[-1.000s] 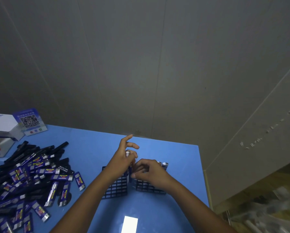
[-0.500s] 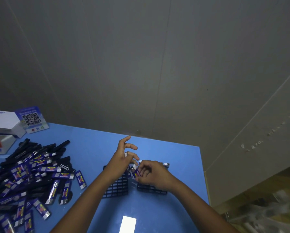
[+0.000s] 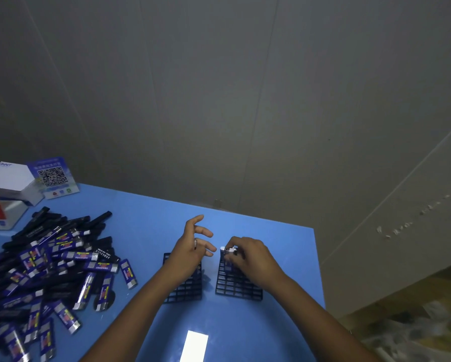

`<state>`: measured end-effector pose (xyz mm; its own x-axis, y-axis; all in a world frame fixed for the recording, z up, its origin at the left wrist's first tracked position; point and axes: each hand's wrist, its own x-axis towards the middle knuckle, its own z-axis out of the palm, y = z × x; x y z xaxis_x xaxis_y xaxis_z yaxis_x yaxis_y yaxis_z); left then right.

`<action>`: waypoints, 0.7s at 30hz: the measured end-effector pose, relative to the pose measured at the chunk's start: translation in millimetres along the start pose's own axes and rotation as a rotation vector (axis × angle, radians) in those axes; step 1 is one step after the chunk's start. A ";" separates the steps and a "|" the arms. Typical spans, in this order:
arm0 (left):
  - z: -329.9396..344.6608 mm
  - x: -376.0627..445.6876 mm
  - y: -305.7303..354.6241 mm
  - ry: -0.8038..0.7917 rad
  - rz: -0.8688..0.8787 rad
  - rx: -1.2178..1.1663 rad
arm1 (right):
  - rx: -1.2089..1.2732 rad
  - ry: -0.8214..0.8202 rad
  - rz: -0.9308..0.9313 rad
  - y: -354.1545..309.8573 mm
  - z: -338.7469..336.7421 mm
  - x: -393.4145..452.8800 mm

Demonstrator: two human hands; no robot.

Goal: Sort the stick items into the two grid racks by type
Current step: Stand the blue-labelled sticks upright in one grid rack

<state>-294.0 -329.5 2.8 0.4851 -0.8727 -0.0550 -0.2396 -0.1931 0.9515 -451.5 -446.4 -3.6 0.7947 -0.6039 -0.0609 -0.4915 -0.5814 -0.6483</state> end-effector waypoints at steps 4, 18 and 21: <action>-2.0 0.4 -2.5 0.007 -0.016 -0.002 | -0.046 -0.037 0.016 -4.6 0.6 6.9; -4.4 -2.9 -11.0 0.004 -0.049 -0.014 | -0.258 0.006 -0.070 -6.3 7.1 15.0; -6.3 -4.7 -10.7 -0.003 -0.042 -0.018 | -0.278 0.037 -0.093 -5.9 10.1 15.5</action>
<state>-288.4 -320.5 -5.3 0.4920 -0.8653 -0.0959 -0.2038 -0.2216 0.9536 -432.7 -446.8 -8.3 0.8300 -0.5574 0.0196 -0.5000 -0.7590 -0.4170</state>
